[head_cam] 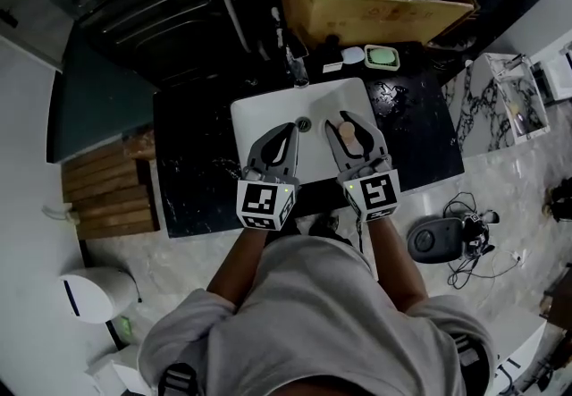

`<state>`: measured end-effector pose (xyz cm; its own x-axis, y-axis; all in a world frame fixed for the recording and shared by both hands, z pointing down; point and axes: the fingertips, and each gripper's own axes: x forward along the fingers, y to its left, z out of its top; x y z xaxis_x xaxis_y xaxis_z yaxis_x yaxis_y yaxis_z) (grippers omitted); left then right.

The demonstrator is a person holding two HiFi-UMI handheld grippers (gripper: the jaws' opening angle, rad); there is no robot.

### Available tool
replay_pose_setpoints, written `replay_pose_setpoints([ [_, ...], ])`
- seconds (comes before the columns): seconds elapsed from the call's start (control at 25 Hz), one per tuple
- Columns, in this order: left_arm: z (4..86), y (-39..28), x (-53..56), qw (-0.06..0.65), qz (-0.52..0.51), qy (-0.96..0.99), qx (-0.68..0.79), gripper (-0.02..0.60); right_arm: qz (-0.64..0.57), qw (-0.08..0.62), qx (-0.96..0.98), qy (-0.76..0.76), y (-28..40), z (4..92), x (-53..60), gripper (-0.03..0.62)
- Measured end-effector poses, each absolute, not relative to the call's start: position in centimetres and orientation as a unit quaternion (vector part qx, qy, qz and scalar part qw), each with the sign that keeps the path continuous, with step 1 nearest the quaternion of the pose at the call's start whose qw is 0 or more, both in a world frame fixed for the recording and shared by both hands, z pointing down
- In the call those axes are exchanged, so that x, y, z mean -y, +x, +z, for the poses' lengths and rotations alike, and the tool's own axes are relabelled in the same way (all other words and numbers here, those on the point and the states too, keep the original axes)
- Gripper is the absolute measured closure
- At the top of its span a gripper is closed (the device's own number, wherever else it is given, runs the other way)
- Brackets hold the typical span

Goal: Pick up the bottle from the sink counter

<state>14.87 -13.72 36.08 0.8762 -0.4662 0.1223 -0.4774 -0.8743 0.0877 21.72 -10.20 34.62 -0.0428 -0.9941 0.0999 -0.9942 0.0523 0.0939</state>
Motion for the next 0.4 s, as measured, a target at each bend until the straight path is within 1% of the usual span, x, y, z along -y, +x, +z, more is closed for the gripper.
replay_pose_setpoints([
  [0.4, 36.4, 14.1, 14.7, 0.055, 0.051, 0.965, 0.253, 0.571, 0.000, 0.069, 0.733, 0.677, 20.8, 34.9, 11.5, 0.464],
])
